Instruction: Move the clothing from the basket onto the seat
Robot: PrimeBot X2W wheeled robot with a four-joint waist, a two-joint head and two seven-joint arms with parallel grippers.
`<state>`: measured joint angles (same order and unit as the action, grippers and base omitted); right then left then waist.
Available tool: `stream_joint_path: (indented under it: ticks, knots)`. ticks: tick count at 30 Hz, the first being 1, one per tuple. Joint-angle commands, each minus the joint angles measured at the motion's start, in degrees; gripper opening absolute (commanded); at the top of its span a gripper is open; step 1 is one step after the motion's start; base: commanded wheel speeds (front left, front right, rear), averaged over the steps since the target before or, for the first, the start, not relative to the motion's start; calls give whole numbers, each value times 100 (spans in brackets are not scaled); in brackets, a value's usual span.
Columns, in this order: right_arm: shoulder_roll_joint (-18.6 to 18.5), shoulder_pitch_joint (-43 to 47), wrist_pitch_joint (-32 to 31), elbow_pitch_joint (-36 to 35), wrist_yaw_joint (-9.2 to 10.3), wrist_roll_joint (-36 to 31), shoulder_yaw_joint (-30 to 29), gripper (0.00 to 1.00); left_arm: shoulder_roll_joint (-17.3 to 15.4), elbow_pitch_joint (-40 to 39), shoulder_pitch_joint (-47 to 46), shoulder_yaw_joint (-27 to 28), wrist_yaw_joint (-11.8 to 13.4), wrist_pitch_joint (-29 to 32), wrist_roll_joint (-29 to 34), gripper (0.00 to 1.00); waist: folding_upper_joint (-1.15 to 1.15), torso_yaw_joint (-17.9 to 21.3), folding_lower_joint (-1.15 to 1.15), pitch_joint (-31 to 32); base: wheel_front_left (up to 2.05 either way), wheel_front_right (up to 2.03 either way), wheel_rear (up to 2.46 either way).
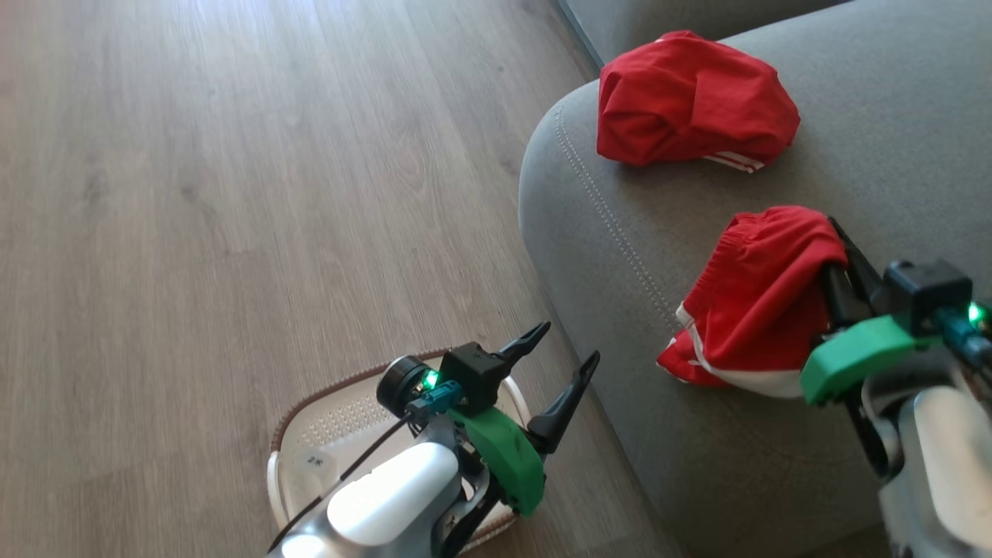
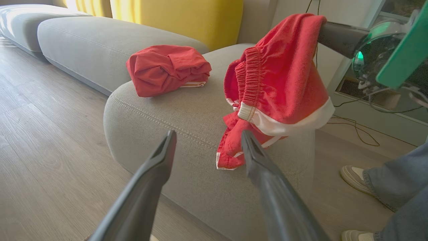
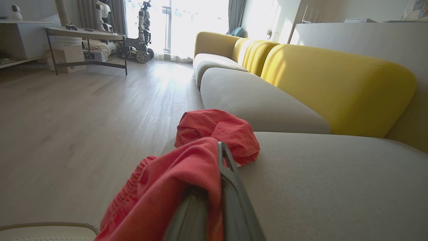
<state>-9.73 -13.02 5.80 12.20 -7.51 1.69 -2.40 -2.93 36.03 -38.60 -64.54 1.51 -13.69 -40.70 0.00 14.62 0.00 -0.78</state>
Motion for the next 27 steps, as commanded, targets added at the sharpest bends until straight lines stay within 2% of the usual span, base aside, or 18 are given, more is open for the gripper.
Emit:
stream_joint_path:
  ticks: [1,6,13,21,22,27]
  knots:
    - [-149,-433,-21,-150,2,25,148,0,-10,-155,-194,127,9,-59,41,100,0,16,0,-46,0,0,0]
    - [-403,-1240,-29,240,2,154,225,0,-7,-262,-301,136,48,-77,84,100,0,-19,0,-297,0,0,0]
    - [-992,-2683,-109,985,2,161,230,0,-60,-490,-583,123,109,-90,278,100,0,-275,0,-848,0,0,0]
    - [-1498,-4162,-143,2041,2,-16,-61,0,-163,-861,-949,84,206,-70,522,100,0,-751,0,-1516,0,0,0]
    - [-1584,-4462,-121,2342,2,-72,-202,0,-181,-966,-1032,80,241,-66,577,100,0,-888,0,-1672,0,0,0]
    - [-1804,-5006,-56,3023,2,-470,-420,0,-218,-1192,-1219,57,303,-45,698,100,0,-1245,0,-2012,0,0,0]
